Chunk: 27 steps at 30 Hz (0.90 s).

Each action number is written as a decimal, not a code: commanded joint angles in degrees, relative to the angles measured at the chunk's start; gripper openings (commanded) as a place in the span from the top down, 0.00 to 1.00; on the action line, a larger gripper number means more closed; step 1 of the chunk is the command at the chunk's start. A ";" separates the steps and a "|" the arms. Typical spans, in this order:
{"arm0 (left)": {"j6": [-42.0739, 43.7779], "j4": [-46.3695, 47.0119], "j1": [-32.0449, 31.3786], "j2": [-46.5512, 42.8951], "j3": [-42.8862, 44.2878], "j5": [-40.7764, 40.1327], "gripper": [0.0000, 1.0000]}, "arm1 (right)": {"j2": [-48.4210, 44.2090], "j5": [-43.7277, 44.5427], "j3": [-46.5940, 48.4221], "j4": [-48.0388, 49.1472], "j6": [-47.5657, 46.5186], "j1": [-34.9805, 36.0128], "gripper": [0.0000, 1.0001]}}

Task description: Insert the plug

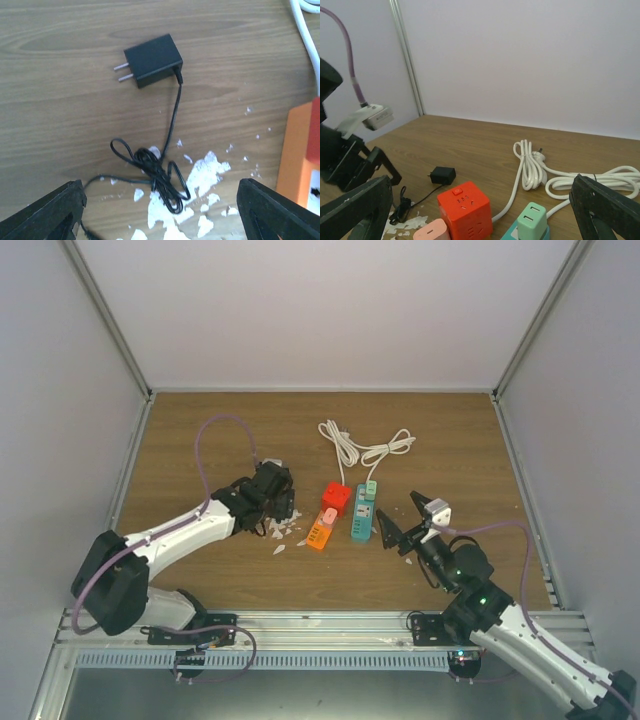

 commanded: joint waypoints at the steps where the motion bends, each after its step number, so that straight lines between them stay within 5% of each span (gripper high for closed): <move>1: 4.89 5.58 4.02 4.17 3.48 1.92 0.14 | 1.05 -1.00 -0.40 0.64 0.25 -0.33 0.01; 7: 13.34 3.61 5.70 17.59 12.48 3.21 0.22 | 1.94 -1.33 -0.32 0.90 0.06 -0.31 0.00; 11: 17.42 3.70 8.73 24.57 16.44 6.46 0.19 | 1.41 -2.01 -0.54 0.78 0.41 -0.31 0.00; 27: 25.31 5.53 13.33 32.56 24.18 11.25 0.21 | 4.00 -2.70 -0.52 2.01 0.14 -0.27 0.00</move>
